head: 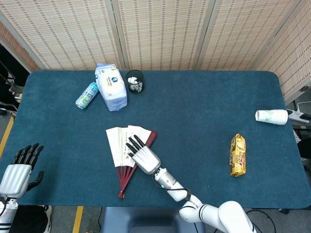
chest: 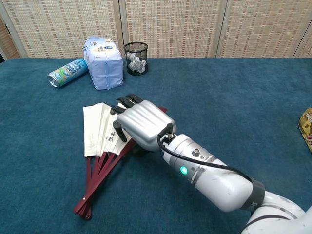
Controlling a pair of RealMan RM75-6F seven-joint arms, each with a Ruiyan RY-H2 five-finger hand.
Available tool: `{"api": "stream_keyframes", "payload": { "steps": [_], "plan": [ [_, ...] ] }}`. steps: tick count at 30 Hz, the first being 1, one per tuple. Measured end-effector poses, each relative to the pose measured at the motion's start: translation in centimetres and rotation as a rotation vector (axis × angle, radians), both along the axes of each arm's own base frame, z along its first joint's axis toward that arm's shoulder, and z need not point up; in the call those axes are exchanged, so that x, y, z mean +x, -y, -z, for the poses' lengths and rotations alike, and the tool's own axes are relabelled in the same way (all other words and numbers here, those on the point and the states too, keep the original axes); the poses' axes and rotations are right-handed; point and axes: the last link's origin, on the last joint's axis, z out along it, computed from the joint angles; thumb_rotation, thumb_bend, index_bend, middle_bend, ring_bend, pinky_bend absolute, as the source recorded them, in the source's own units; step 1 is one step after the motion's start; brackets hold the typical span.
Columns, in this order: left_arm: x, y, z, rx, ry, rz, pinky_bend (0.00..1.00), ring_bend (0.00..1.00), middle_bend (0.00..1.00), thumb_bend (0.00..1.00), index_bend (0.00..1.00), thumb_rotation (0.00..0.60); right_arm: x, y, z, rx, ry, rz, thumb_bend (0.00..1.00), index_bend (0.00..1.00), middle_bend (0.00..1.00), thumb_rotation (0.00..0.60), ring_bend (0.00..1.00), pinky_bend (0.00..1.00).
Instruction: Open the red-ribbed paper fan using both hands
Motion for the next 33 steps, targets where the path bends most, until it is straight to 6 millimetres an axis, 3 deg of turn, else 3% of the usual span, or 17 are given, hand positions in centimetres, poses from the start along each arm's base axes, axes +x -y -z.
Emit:
{"api": "stream_keyframes", "payload": {
  "steps": [5,11,14,22,25,31,33],
  "plan": [
    [0.1,0.0,-0.2,0.008,0.003,0.004,0.11,0.00,0.00,0.42,0.00,0.600,0.6,0.3,-0.5,-0.024,0.034,0.001,0.26,0.61,0.17,0.600,0.00,0.01],
    [0.3,0.1,-0.1,0.008,0.008,0.018,0.11,0.00,0.00,0.42,0.00,0.600,1.6,1.0,-1.9,-0.071,0.114,-0.009,0.50,0.65,0.20,0.600,0.02,0.04],
    [0.4,0.2,-0.1,0.009,0.008,0.022,0.11,0.00,0.00,0.41,0.00,0.600,2.3,1.3,-2.9,-0.094,0.156,-0.030,0.56,0.67,0.20,0.600,0.02,0.04],
    [0.6,0.5,-0.1,0.003,0.020,0.034,0.11,0.00,0.01,0.42,0.03,0.600,3.9,1.4,-5.3,-0.120,0.225,-0.078,0.58,0.69,0.21,0.600,0.02,0.04],
    [0.6,0.5,0.0,-0.017,0.052,0.034,0.12,0.00,0.03,0.42,0.09,0.600,4.5,1.2,-6.4,-0.124,0.249,-0.093,0.58,0.69,0.21,0.600,0.02,0.05],
    [0.4,0.0,0.4,-0.062,0.201,0.037,0.13,0.00,0.07,0.43,0.36,0.600,5.6,0.6,-8.8,-0.108,0.308,-0.108,0.58,0.69,0.21,0.600,0.02,0.05],
    [0.3,-0.3,0.7,-0.078,0.274,0.038,0.12,0.00,0.08,0.43,0.40,0.600,6.2,0.4,-9.8,-0.097,0.329,-0.106,0.58,0.69,0.21,0.600,0.02,0.05]
  ]
}}
